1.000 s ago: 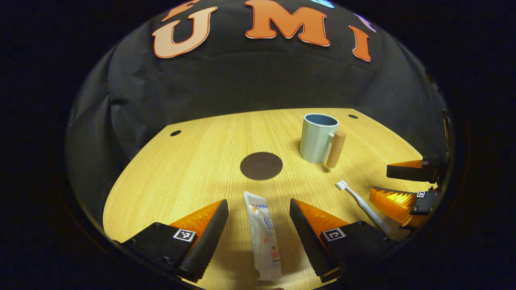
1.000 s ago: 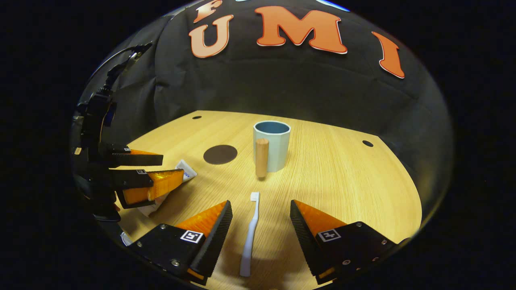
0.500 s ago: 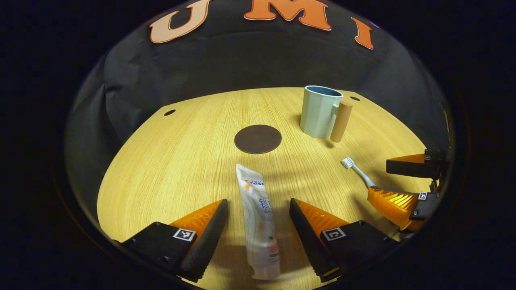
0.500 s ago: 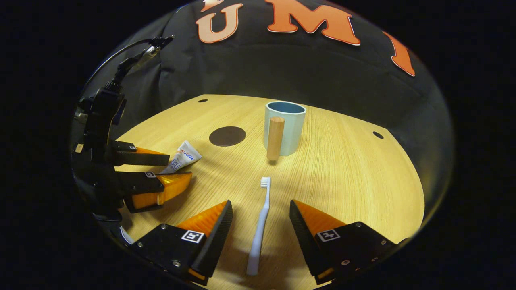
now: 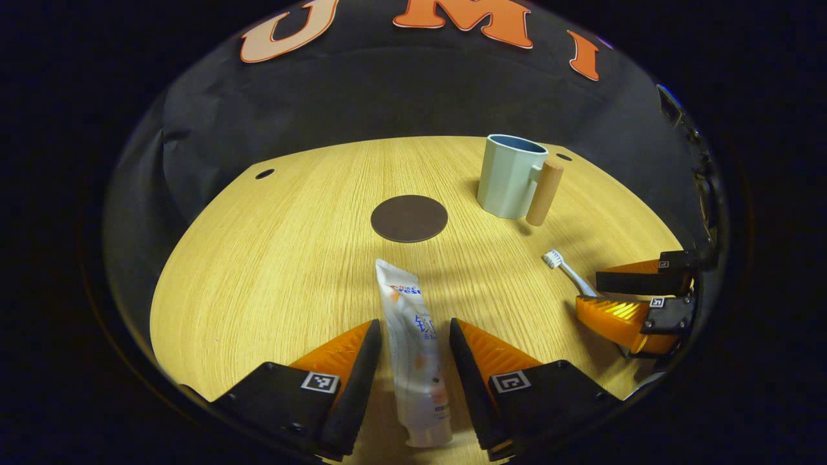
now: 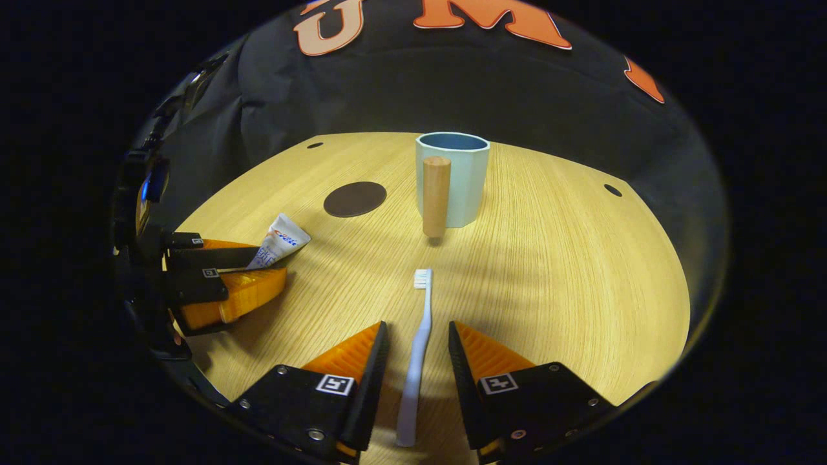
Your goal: Put the toothbrush and toothpaste on the desktop into the cup, then pick up the cup and place it on the coaster on the desktop.
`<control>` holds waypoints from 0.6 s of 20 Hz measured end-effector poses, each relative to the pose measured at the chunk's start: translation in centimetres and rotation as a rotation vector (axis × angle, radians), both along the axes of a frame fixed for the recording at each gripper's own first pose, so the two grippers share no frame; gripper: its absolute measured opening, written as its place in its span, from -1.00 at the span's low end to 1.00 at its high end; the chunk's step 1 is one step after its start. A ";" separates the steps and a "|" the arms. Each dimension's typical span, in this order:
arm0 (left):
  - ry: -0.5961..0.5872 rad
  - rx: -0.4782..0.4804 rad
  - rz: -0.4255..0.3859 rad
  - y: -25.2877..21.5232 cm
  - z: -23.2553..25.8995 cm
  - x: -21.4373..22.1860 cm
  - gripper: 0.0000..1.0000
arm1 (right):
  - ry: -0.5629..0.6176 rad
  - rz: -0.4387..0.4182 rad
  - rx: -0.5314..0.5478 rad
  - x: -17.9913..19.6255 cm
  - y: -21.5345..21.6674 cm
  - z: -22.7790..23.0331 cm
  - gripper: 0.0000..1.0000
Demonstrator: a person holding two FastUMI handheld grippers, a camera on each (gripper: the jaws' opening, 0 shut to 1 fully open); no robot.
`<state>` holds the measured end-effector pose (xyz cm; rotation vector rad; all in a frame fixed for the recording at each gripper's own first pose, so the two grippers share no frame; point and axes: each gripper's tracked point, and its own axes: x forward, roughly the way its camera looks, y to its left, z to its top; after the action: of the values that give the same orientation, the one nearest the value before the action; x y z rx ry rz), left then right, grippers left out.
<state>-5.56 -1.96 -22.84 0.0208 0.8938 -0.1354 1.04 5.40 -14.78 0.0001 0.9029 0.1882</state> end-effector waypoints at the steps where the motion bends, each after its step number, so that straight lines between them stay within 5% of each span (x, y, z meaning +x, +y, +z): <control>1: 0.001 0.005 0.006 0.2 0.1 0.1 0.45 | 0.008 -0.005 -0.006 0.1 -0.3 0.1 0.05; 2: 0.011 0.000 0.015 0.2 -0.1 0.0 0.20 | 0.018 -0.006 -0.005 0.0 -0.2 0.1 -0.20; 3: 0.012 -0.002 0.015 0.2 0.2 0.0 -0.04 | 0.022 0.001 0.006 0.1 0.0 0.3 -0.13; 7: 0.019 0.012 0.029 0.8 0.0 0.0 -0.03 | 0.039 -0.002 0.016 0.2 -0.2 -0.3 -0.55; 8: 0.018 0.008 0.040 1.2 -0.1 -0.1 -0.27 | 0.041 -0.007 0.020 0.3 -0.3 -0.2 -0.72; 9: 0.016 -0.004 0.042 1.4 0.3 -0.2 -0.50 | 0.042 -0.010 0.022 0.5 -0.3 -0.1 -0.76; 12: 0.011 -0.031 0.059 1.3 0.2 -0.2 -0.47 | 0.030 -0.016 0.041 0.7 -0.1 0.2 -0.81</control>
<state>-5.79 -0.63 -22.62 -0.0353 0.9021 -0.0947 1.70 5.28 -14.60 0.0482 0.9290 0.1917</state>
